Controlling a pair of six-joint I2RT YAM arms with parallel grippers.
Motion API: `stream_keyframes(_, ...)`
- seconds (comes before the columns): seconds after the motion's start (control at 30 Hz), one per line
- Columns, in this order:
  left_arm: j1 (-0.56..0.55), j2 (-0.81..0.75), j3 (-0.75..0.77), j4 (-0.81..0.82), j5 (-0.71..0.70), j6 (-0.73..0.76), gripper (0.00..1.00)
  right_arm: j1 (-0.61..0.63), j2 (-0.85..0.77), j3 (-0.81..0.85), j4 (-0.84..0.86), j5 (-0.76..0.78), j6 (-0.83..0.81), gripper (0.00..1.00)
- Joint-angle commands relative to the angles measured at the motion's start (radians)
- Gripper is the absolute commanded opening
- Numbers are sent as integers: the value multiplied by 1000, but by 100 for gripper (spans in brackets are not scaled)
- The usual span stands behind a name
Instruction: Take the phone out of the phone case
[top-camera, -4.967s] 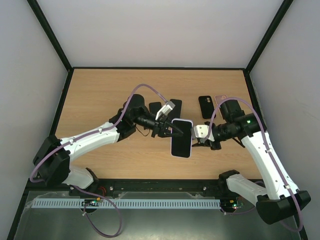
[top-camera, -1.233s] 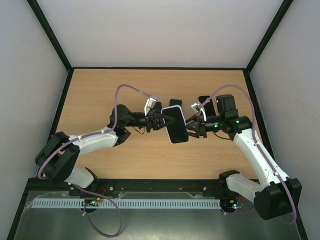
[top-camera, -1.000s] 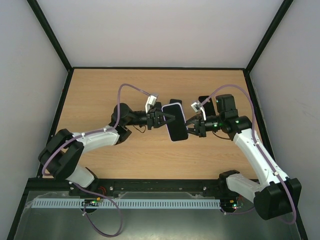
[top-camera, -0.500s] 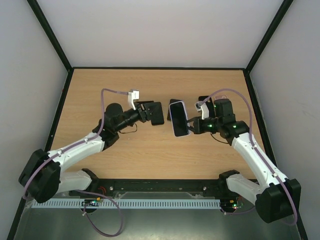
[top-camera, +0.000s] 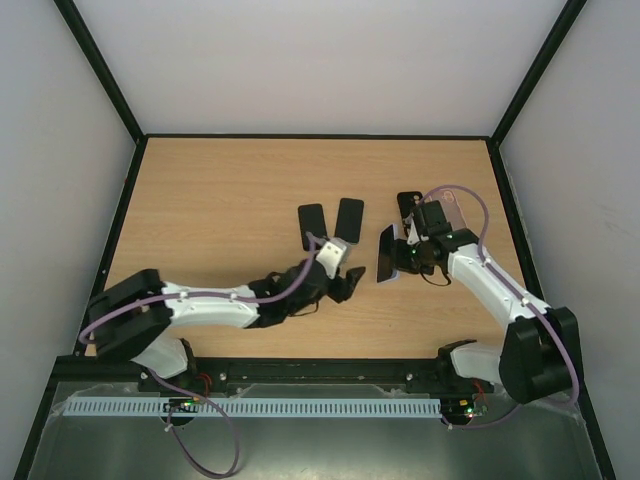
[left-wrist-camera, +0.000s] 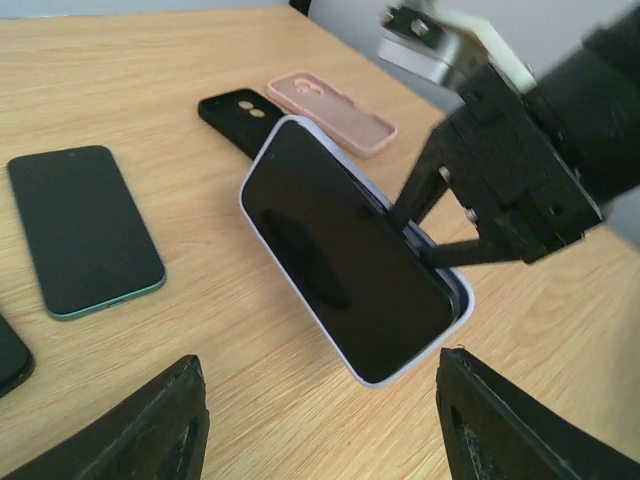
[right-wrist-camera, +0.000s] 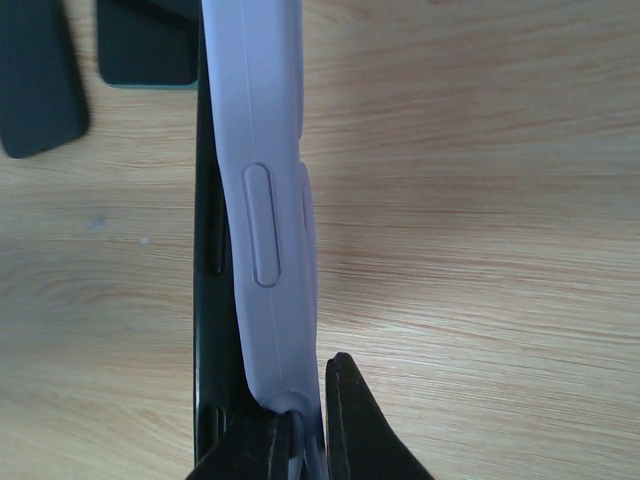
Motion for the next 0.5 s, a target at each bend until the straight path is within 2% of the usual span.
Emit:
stream_keyframes(0.0, -81, 127, 87, 54, -173, 177, 62, 1, 51, 43, -16, 73, 29, 2)
stream_keyframes(0.23, -114, 272, 137, 150, -181, 257, 58, 1, 112, 43, 9, 69, 46, 2)
stream_keyframes(0.47, -122, 397, 202, 192, -155, 283, 60, 1, 149, 53, 12, 54, 49, 2)
